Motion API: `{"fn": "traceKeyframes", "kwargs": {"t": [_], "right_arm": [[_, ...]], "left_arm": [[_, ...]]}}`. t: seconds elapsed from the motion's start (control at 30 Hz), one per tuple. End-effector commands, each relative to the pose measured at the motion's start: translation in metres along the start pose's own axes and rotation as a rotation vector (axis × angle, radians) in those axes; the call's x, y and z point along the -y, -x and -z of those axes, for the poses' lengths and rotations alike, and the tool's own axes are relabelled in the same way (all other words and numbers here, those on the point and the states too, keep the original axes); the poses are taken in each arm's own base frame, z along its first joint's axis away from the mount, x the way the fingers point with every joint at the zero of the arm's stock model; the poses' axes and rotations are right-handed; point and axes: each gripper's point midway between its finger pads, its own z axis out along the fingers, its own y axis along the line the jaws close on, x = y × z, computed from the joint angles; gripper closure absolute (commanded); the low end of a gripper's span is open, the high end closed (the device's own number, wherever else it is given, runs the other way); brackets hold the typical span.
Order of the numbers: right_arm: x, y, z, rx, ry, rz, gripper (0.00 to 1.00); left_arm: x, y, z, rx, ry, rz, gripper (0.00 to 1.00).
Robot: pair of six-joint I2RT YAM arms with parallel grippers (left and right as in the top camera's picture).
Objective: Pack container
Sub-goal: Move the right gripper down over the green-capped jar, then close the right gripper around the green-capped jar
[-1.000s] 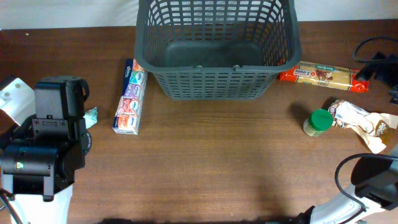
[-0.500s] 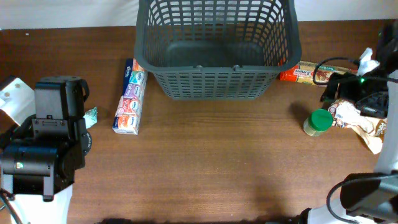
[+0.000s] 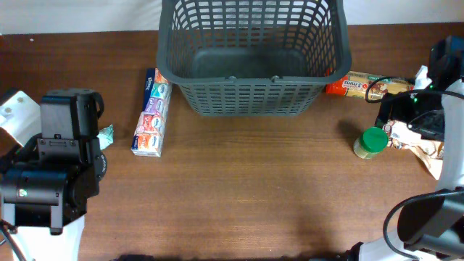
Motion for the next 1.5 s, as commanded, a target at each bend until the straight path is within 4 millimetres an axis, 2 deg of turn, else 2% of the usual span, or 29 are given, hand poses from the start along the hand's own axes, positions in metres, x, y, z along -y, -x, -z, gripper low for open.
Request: {"fn": "traceKeyframes", "kwargs": {"t": [0.0,0.17,0.23,0.4,0.73,1.0,1.23,1.47], "right_arm": [[0.005,0.007,-0.017,0.004,-0.032,-0.003,0.01],[-0.006,0.013,-0.038,0.024,-0.002,0.084,0.01],[-0.017,0.012,-0.048,0.023,0.033,0.136,0.01],[-0.027,0.006,-0.069,0.007,0.032,0.167,0.01],[-0.027,-0.001,-0.098,-0.005,0.032,0.198,0.01],[-0.028,0.002,-0.109,-0.011,0.031,0.213,0.01],[-0.025,0.003,-0.130,-0.056,0.011,0.218,0.01],[-0.025,0.002,-0.137,-0.074,0.010,0.216,0.01]], "left_arm": [[-0.004,0.005,0.001,0.017,0.018,0.022,0.01],[-0.004,0.005,0.001,0.017,0.018,0.022,0.01],[-0.004,0.005,0.001,0.017,0.018,0.022,0.01],[-0.004,0.005,0.001,0.017,0.018,0.022,0.01],[-0.004,0.005,0.001,0.017,0.018,0.022,0.01],[-0.004,0.005,0.001,0.017,0.018,0.022,0.01],[-0.004,0.005,0.001,0.017,0.018,0.022,0.01],[-0.004,0.005,0.001,0.017,0.018,0.022,0.01]]}}
